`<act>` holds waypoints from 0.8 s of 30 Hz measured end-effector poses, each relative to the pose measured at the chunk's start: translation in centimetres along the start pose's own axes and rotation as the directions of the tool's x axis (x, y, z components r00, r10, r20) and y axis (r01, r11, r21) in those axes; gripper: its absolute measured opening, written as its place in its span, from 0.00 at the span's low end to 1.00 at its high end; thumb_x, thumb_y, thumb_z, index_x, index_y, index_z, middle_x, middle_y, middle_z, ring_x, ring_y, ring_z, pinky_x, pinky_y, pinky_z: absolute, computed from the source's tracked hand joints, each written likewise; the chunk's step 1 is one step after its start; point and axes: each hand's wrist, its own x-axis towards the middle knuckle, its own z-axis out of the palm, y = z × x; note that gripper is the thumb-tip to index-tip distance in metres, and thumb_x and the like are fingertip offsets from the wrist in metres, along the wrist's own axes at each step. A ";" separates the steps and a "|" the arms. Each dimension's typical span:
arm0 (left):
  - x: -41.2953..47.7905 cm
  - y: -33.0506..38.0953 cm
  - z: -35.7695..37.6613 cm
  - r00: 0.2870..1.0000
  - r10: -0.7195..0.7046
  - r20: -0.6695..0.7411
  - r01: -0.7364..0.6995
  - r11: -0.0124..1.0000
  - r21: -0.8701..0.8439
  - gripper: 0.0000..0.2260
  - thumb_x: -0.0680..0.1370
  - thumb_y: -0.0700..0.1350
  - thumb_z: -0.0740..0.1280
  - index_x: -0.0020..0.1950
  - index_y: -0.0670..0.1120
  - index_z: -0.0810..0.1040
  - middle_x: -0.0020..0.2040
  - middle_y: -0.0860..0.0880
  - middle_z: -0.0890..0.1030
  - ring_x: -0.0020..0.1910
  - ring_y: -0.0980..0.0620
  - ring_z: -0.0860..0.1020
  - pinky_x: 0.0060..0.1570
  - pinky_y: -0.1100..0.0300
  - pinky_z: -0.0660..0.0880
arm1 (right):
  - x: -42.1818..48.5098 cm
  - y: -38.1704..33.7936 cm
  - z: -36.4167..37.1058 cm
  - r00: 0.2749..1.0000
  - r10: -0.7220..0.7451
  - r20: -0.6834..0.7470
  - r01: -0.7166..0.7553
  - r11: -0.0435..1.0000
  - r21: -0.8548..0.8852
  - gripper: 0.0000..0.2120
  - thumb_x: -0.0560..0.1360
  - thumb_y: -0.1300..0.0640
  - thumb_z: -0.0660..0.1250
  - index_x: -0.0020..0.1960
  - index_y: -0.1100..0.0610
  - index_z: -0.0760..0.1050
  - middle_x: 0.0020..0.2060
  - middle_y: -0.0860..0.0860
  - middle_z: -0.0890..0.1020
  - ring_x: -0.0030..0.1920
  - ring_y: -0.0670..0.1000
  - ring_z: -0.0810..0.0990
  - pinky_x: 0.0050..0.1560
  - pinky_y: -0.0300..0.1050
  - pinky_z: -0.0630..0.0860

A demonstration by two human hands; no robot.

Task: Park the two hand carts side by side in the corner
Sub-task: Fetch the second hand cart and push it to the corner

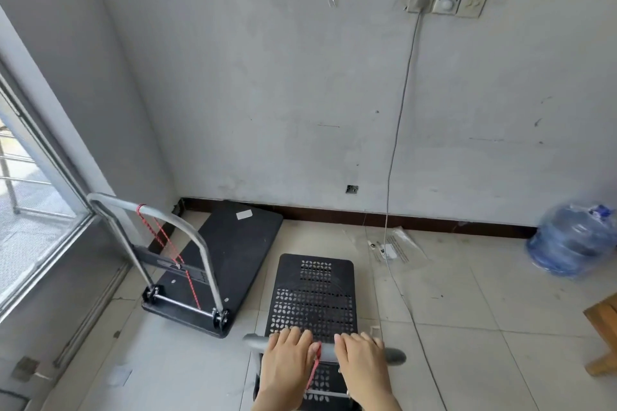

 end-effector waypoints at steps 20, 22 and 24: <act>22.9 -9.8 4.6 0.998 0.056 -0.011 -0.056 0.998 -0.024 0.14 0.80 0.50 0.51 0.37 0.53 0.70 0.34 0.56 0.71 0.34 0.51 0.70 0.40 0.58 0.63 | 23.3 -2.2 5.4 0.998 0.065 0.020 -0.066 0.994 0.084 0.18 0.76 0.47 0.54 0.30 0.49 0.70 0.27 0.45 0.77 0.33 0.50 0.74 0.39 0.47 0.66; 24.5 -10.0 4.8 0.999 0.038 -0.007 -0.038 0.999 -0.026 0.14 0.80 0.50 0.50 0.37 0.53 0.69 0.34 0.56 0.70 0.33 0.52 0.70 0.39 0.59 0.67 | 24.9 -1.8 6.1 0.998 0.054 0.013 -0.055 0.993 0.106 0.18 0.76 0.46 0.54 0.31 0.50 0.70 0.28 0.46 0.76 0.34 0.51 0.74 0.39 0.48 0.66; 25.8 -10.0 5.0 1.000 0.021 -0.007 -0.021 1.000 -0.023 0.14 0.80 0.50 0.50 0.37 0.52 0.69 0.34 0.56 0.70 0.33 0.51 0.69 0.39 0.58 0.68 | 26.4 -1.4 6.5 0.999 0.038 0.001 -0.038 0.992 0.122 0.17 0.76 0.47 0.54 0.31 0.50 0.71 0.28 0.46 0.76 0.34 0.51 0.74 0.40 0.48 0.64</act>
